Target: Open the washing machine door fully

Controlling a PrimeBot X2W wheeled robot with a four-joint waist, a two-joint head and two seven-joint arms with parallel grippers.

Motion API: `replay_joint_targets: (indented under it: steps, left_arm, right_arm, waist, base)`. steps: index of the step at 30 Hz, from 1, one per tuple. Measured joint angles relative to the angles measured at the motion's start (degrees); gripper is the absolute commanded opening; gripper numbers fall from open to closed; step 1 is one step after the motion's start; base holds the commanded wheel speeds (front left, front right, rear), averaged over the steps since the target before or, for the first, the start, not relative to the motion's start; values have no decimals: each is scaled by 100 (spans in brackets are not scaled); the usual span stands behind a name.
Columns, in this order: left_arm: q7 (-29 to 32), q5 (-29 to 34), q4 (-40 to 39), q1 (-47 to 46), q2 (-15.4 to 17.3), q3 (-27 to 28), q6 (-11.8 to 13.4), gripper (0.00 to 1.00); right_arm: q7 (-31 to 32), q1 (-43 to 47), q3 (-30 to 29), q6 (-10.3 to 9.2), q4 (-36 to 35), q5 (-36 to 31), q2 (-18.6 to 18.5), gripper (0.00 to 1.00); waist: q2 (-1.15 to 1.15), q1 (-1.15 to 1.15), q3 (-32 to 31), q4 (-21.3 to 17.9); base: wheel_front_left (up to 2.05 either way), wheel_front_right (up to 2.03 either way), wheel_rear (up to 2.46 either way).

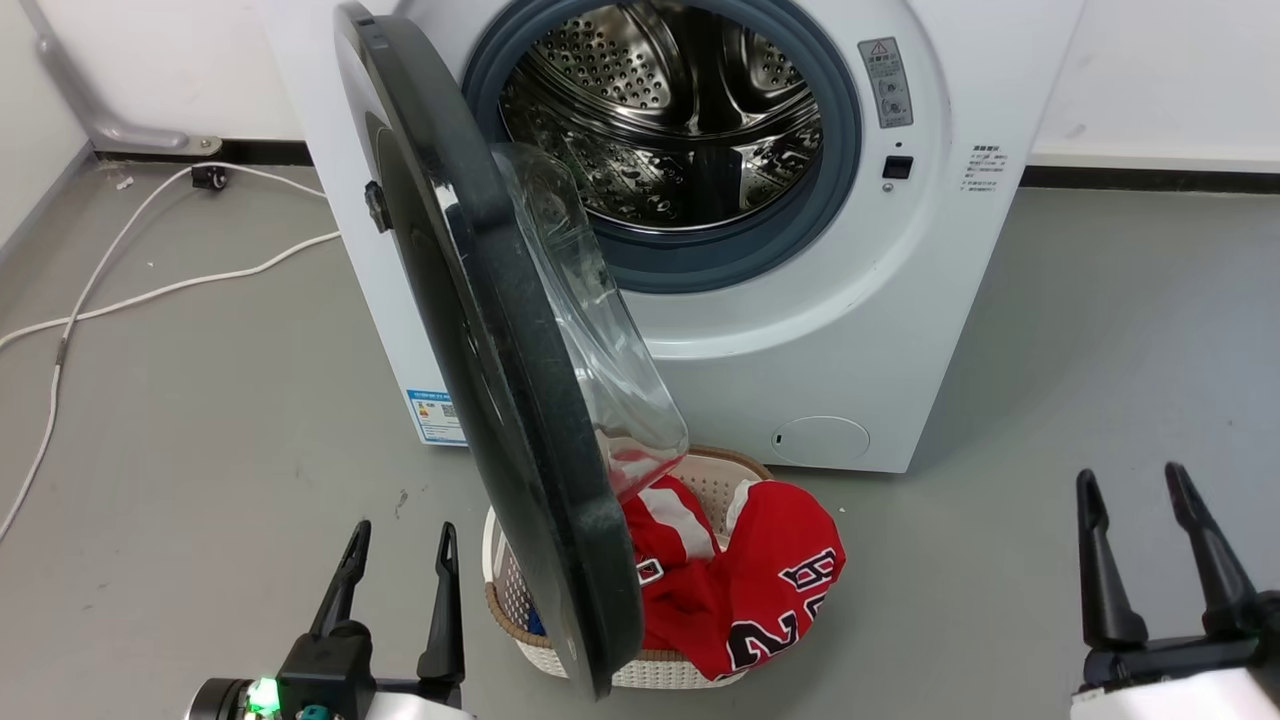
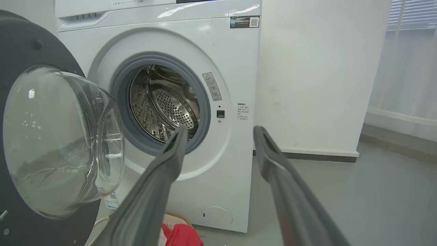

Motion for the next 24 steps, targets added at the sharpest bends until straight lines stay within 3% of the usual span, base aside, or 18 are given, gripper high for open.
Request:
replay_joint_targets:
  steps: [8,24]
  left_arm:
    - [0,-21,10,0,0,-34,19,100]
    - [0,-48,9,10,-1,-56,34,100]
  right_arm:
    - [0,213,-140,0,235,59,305,100]
    - [0,426,-174,-1,300,-97,475,100]
  waist:
    - [0,0,2,20]
    - [0,0,-3,44]
  base:
    - [0,0,0]
    - [0,0,0]
